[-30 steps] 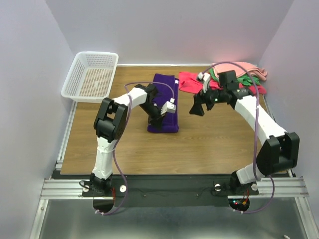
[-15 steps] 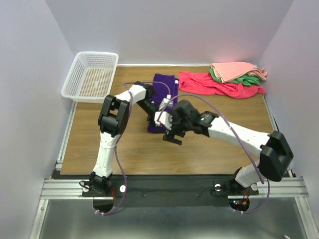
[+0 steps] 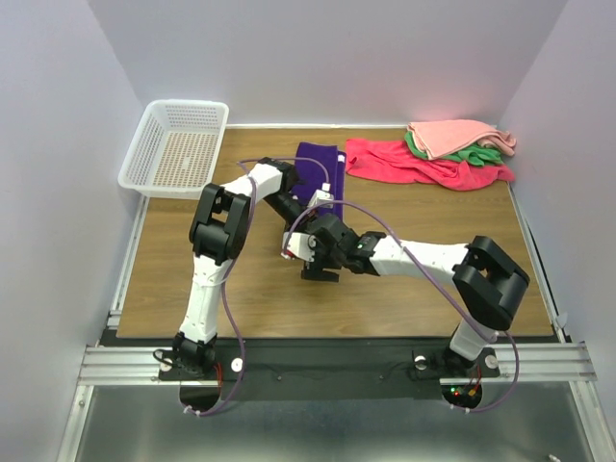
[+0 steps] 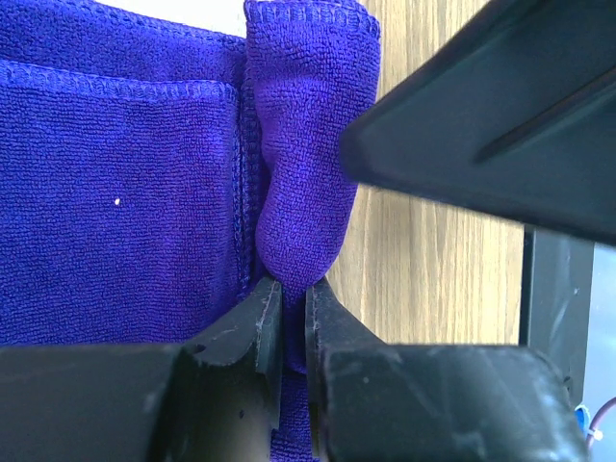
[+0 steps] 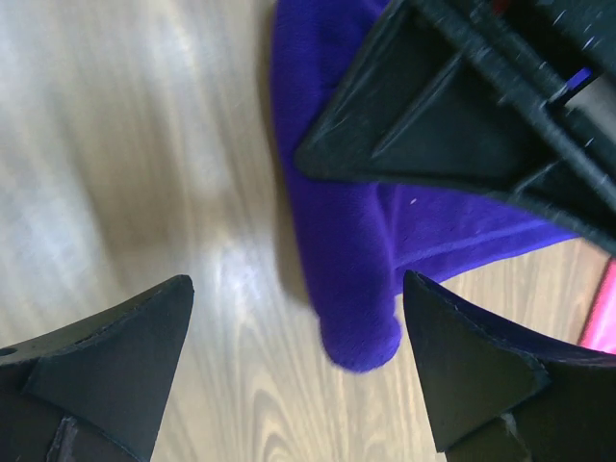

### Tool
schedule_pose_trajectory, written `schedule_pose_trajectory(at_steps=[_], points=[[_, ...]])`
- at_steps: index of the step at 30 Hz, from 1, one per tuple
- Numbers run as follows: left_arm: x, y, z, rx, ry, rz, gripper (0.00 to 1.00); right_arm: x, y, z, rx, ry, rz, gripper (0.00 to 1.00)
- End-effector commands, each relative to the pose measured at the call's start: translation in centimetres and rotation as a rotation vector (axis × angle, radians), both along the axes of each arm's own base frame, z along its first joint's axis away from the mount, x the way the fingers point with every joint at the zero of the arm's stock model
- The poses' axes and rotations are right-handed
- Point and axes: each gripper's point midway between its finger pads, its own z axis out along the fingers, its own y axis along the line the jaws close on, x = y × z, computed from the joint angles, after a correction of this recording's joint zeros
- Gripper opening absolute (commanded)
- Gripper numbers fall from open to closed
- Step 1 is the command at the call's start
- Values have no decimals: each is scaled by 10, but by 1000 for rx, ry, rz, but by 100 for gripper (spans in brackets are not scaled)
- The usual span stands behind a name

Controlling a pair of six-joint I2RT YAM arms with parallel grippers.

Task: Roll the towels
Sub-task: Roll the towel

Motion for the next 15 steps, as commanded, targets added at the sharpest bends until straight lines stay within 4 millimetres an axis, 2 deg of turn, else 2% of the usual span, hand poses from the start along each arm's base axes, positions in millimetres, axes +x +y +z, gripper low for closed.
schedule_pose_trajectory(at_steps=[1,4,7,8,10,13,14,15], points=[[-5,42,-57,233,-8,-72,19,21,16,6,40,-107,-15,94],[-5,42,-57,236,-8,-72,20,22,16,-3,29,-105,-13,92],[-6,43,-55,238,-14,-76,22,19,17,-16,19,-74,-16,81],[-5,44,-53,237,-17,-73,25,19,17,-19,19,-63,-21,66],[-4,43,-47,224,-29,-64,29,13,16,-26,28,-25,-26,49],[-5,41,-37,202,-30,-50,33,8,10,-31,53,42,-30,34],[-4,41,-33,196,-37,-46,36,5,9,-32,69,76,-31,23],[-4,40,-29,191,-33,-38,37,4,5,-34,75,106,-31,17]])
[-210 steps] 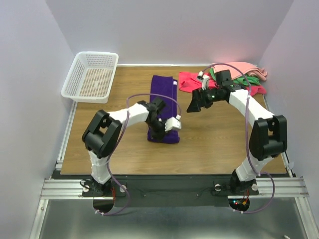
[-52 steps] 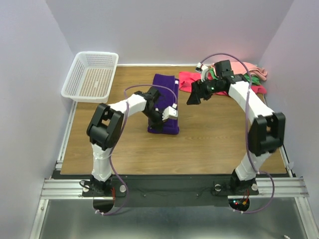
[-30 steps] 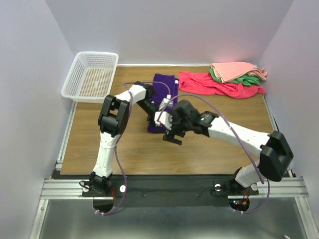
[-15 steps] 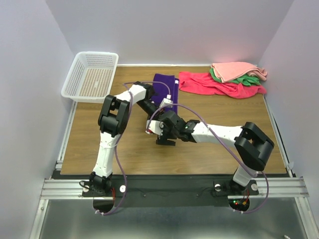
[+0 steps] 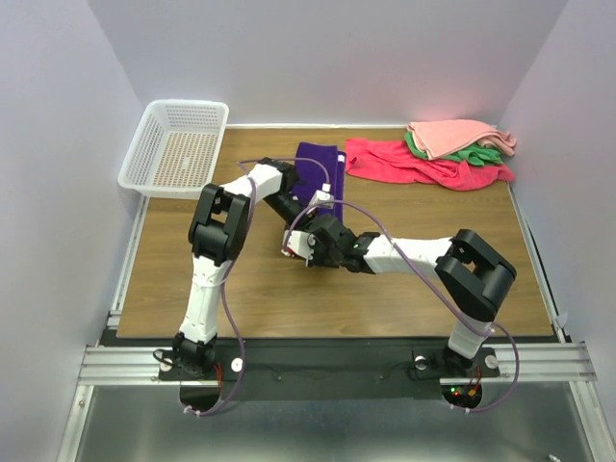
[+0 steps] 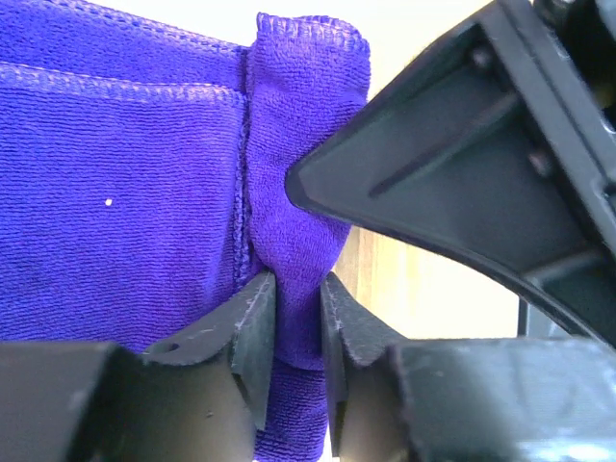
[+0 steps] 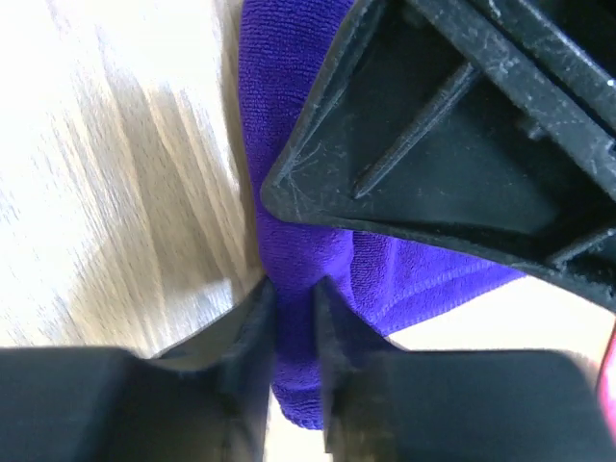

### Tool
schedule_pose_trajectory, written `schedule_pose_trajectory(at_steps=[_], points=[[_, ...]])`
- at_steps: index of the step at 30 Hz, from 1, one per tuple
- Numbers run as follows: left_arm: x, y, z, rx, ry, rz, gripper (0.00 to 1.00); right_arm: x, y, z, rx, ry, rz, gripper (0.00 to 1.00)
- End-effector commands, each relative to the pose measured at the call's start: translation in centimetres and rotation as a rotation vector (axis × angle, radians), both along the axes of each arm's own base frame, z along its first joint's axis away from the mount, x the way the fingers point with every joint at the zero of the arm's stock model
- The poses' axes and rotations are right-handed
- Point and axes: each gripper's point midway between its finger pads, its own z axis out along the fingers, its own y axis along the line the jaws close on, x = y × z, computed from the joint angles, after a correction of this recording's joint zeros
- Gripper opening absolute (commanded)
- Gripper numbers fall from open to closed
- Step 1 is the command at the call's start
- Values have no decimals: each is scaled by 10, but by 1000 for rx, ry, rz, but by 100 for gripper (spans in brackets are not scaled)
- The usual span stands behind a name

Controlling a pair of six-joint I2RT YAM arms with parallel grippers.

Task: Roll the towels
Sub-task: Roll the towel

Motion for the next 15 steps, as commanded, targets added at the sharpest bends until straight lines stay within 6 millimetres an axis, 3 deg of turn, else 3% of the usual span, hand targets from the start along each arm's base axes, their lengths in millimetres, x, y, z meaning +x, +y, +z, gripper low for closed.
schedule_pose_trajectory(at_steps=[1,4,9,15], points=[[-3,38,-27,182,-35,-37,39,-13,-3,-5,72,124,3,3],[2,37,-10,163,-63,-9,43,-14,-7,0,103,164,14,1],[25,40,39,113,-167,73,48,-18,-8,6,127,238,45,0],[63,77,87,113,-302,215,50,-22,-8,9,134,286,48,1]])
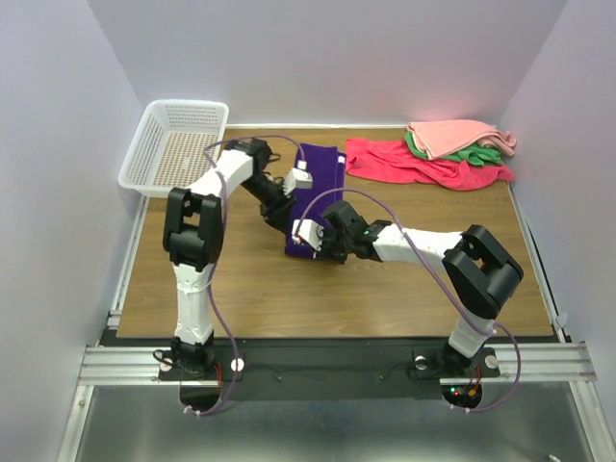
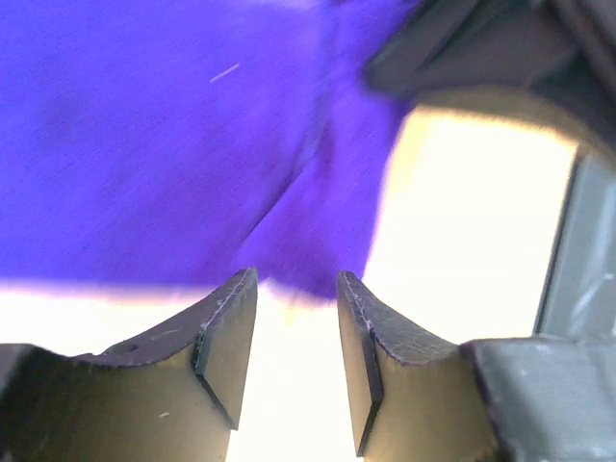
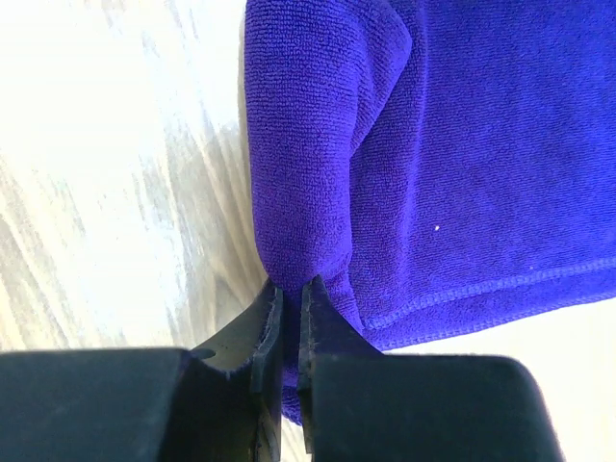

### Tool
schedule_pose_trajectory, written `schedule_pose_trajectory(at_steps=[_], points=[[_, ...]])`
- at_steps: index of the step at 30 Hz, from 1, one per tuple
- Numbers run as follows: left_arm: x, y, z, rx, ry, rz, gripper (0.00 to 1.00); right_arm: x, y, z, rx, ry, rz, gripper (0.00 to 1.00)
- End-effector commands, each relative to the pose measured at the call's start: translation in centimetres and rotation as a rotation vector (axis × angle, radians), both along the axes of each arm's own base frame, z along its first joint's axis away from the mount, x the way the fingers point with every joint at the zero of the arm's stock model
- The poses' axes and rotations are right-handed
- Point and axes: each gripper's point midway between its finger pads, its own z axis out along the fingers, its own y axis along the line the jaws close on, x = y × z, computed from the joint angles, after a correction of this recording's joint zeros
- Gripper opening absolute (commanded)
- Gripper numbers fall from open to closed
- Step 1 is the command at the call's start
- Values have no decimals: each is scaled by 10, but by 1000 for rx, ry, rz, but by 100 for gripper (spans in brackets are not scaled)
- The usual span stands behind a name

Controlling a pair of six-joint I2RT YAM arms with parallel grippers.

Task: Roll the towels
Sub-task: Roll the towel

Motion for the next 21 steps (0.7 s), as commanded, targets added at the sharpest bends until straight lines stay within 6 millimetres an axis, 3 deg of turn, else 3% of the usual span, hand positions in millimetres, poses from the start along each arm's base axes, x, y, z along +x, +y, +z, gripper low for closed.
schedule_pose_trajectory(at_steps=[1,8,9,10,11,12,14,16,17,18,19,21], points=[[35,39,56,30,-175,112,50,-18,-3,7,3,99,17,1],[80,96,117,-83,-306,399,54,-11,-4,10,44,281,-28,1],[87,103,137,-107,-388,436,54,-7,-7,10,53,311,-42,1],[81,111,131,-103,-361,476,56,-7,-3,10,67,364,-41,1],[78,112,144,-113,-418,479,57,-3,-4,11,77,388,-51,1],[68,116,131,-81,-401,488,57,-2,-2,12,84,412,-50,1],[58,120,131,-69,-440,492,61,-8,-1,6,94,521,-63,2],[44,123,136,-55,-517,494,65,-1,2,15,139,594,-70,3],[38,117,136,-51,-553,461,68,0,2,14,147,630,-83,4],[31,112,149,-61,-624,439,69,7,1,9,153,660,-95,4],[21,110,133,-20,-625,423,70,3,0,7,147,714,-99,4],[4,81,141,-30,-734,322,72,3,-4,-9,130,793,-129,4]])
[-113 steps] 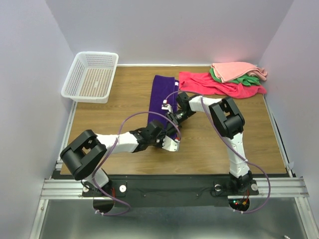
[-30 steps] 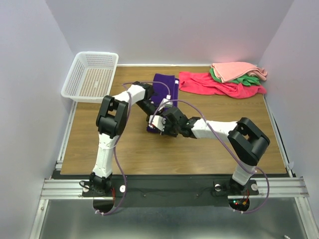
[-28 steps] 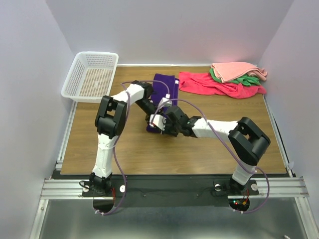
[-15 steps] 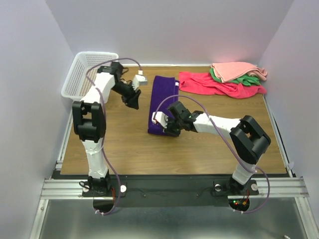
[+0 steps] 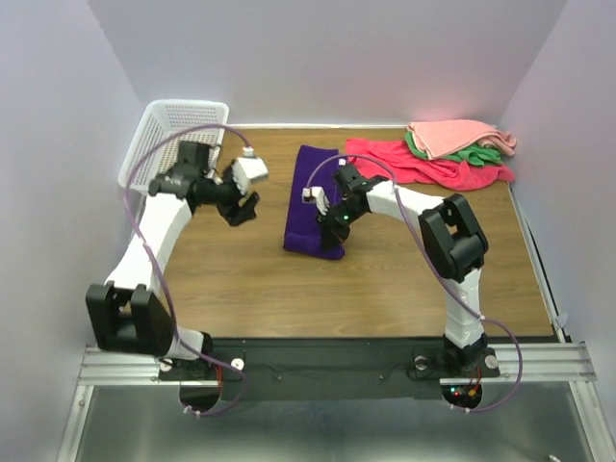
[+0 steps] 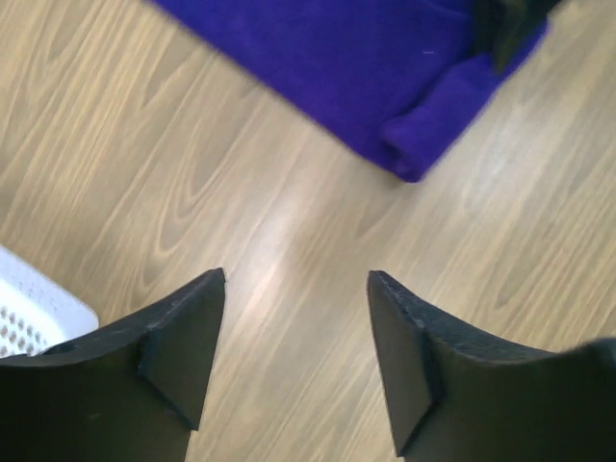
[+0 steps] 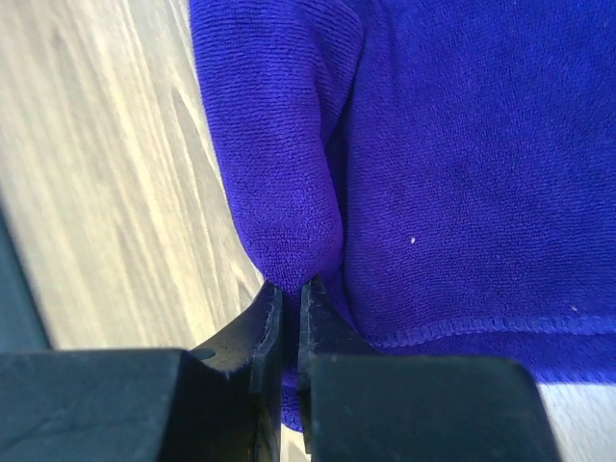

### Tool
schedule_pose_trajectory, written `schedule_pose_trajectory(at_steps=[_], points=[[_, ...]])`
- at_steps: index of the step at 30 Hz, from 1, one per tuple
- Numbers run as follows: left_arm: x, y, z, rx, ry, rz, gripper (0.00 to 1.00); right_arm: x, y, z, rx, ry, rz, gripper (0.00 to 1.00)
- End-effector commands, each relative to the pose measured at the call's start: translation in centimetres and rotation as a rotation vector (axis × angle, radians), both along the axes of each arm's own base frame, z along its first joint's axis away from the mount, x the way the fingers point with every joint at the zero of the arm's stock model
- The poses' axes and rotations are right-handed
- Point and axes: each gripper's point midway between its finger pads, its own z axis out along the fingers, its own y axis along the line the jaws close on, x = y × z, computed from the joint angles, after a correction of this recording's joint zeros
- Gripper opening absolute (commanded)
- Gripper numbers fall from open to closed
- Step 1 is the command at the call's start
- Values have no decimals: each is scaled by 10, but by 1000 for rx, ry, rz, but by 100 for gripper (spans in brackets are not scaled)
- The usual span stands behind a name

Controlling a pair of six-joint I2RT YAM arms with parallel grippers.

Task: Roll the towels
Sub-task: Roll the towel

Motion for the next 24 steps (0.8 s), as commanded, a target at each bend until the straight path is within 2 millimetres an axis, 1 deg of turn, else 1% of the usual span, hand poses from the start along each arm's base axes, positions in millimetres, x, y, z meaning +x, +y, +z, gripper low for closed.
schedule_pose_trajectory(at_steps=[1,2,3,4,5,6,8,9,10,11,12,14,15,16,17,20,21,22,24], points=[[-22,-32,-9,120,-182,-107,73,-16,-2,-9,3,242,-23,5],[-30,-58,3,120,-280,-171,75,-16,-3,-10,3,268,-25,5],[-35,-64,-1,138,-313,-194,79,-15,-3,-12,3,299,-32,5],[-44,-65,-21,182,-310,-201,83,-16,-3,-16,3,343,-39,6],[-47,-71,-24,192,-336,-215,86,-15,-2,-17,2,371,-53,6],[-54,-85,-30,208,-377,-259,86,-18,-4,-22,1,421,-62,6],[-58,-94,-38,229,-400,-275,88,-16,-1,-21,10,462,-78,7],[-56,-104,-38,225,-434,-287,89,-15,-2,-21,13,483,-87,8],[-60,-109,-49,253,-444,-314,90,-18,-2,-25,7,526,-91,8],[-60,-113,-52,265,-462,-330,91,-19,-2,-24,12,548,-98,9],[-60,-120,-59,281,-485,-345,91,-18,-2,-22,18,572,-100,10],[-58,-129,-65,302,-523,-379,91,-18,-2,-26,12,606,-114,10],[-53,-134,-69,310,-543,-387,91,-16,-1,-25,15,610,-115,11],[-54,-134,-77,334,-545,-395,91,-19,-2,-26,8,627,-116,11],[-51,-143,-81,346,-577,-427,92,-19,-3,-28,3,638,-118,11],[-48,-152,-88,360,-595,-465,92,-20,-4,-28,2,658,-123,13],[-47,-154,-97,378,-585,-490,92,-19,-5,-29,0,666,-130,13],[-45,-158,-96,376,-588,-502,92,-19,-5,-27,7,675,-132,13],[-48,-164,-102,371,-574,-539,92,-17,-6,-26,9,694,-148,14]])
